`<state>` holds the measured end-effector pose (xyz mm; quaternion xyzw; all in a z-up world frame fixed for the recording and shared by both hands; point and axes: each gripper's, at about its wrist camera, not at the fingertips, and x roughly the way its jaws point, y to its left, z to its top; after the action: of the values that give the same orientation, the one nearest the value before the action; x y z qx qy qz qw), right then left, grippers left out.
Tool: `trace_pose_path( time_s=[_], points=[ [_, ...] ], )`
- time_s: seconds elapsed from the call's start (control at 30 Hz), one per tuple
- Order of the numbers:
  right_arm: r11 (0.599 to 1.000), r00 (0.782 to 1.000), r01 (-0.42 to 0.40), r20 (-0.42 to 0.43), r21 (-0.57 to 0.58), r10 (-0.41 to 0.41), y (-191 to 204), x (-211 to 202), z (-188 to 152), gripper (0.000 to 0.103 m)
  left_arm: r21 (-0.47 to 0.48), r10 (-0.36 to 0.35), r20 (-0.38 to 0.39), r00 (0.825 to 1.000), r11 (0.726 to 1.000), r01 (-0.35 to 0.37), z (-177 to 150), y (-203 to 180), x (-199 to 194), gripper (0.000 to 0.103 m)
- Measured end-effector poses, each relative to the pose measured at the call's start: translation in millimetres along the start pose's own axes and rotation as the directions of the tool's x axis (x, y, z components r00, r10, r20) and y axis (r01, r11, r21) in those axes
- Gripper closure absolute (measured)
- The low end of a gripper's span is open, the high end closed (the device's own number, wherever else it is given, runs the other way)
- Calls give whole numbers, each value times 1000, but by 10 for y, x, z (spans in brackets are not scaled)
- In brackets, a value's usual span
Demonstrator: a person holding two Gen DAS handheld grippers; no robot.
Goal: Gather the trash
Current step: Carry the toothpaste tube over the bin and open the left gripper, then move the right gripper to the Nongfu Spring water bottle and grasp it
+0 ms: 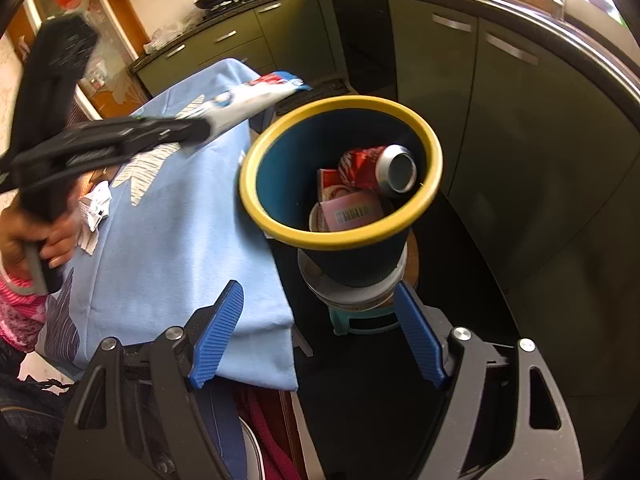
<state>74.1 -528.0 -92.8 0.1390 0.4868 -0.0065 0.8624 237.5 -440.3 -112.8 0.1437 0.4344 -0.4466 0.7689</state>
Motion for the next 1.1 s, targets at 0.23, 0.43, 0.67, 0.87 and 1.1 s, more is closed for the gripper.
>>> trace_pose_path(
  time_s=[0.23, 0.43, 0.67, 0.87, 1.1],
  points=[
    [999, 1000, -12, -7, 31, 12, -105, 43, -62, 30, -59, 17, 53, 998, 998, -14, 22, 40, -11, 47],
    [999, 1000, -27, -12, 23, 28, -24, 91, -59, 30, -99, 68, 215, 974, 994, -48, -442, 74, -951, 22],
    [994, 996, -84, -21, -72, 83, 411, 150, 74, 30, -172, 240, 341, 909, 966, -191, -1246, 404, -2190, 11],
    [966, 987, -160, -41, -204, 155, 1063, 223, 234, 30, -322, 412, 330, 849, 895, -309, -1973, 844, -2930, 11],
    [871, 967, -253, -119, -421, 224, 2162, 355, 396, 30, -472, 616, 267, 741, 754, -457, -2688, 1252, -3573, 10]
  ],
)
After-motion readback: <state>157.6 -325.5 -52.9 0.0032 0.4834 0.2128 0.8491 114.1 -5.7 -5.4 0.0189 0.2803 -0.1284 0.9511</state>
